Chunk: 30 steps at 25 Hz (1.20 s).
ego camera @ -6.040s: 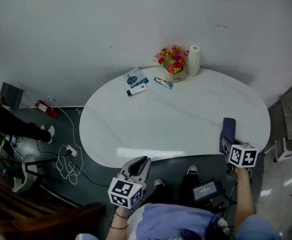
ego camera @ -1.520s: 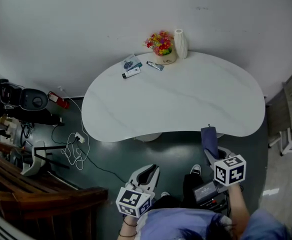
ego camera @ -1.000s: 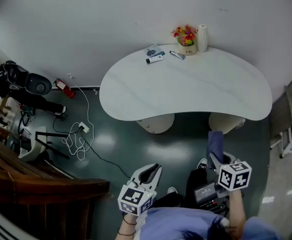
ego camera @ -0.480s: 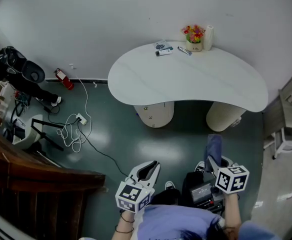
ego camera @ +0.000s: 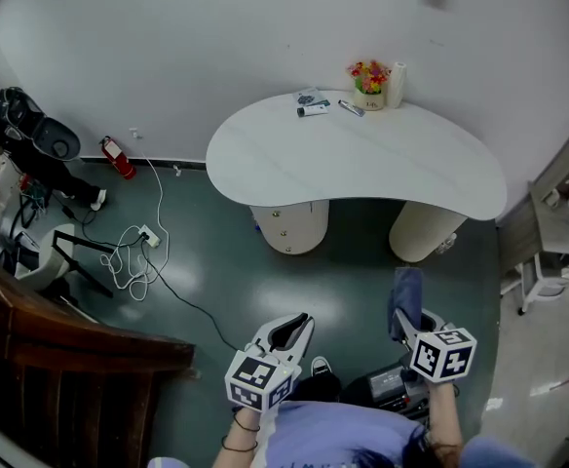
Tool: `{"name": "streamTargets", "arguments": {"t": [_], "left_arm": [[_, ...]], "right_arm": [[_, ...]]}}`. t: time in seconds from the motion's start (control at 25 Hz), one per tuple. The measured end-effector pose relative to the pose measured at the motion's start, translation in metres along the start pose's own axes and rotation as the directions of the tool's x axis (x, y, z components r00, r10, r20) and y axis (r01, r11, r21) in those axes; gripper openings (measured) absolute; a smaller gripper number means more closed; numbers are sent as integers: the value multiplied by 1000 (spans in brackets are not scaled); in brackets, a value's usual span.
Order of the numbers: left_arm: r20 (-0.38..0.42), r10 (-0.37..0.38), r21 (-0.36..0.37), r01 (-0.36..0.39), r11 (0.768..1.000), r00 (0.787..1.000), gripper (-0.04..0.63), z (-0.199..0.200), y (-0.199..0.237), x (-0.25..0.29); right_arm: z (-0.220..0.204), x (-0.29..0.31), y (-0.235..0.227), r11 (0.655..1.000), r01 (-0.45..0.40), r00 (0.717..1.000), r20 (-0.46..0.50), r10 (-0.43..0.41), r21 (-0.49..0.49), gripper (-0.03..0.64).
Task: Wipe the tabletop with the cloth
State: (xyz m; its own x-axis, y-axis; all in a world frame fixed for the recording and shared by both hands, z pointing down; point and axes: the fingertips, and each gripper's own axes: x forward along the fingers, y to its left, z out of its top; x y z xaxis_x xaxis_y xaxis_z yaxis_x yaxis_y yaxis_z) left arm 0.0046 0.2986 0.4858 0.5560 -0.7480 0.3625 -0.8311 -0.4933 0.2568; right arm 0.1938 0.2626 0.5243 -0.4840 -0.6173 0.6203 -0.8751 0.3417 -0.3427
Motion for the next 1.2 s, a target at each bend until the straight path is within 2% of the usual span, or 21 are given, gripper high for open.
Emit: {"name": "streamTargets", "arguments": {"t": [0.24, 0.68, 1.04, 1.2], "left_arm": [[9, -46, 20, 46, 999, 999, 31, -3, -33, 0], [30, -38, -4, 39, 999, 999, 31, -25, -81, -20], [0, -72, 17, 72, 997, 997, 31, -40, -129, -29], [4, -80, 34, 80, 996, 997, 31, -41, -148, -28]], "right_arm": [[-21, -30, -8, 1000, 17, 1000, -7, -17, -6, 77], [-51, -77, -14, 1000, 1, 1000, -4, -1, -13, 77], [-51, -107, -17, 1000, -3, 999, 53, 4, -19, 77], [-66, -119, -25, 1000, -11, 999, 34, 12, -20, 77]]}}
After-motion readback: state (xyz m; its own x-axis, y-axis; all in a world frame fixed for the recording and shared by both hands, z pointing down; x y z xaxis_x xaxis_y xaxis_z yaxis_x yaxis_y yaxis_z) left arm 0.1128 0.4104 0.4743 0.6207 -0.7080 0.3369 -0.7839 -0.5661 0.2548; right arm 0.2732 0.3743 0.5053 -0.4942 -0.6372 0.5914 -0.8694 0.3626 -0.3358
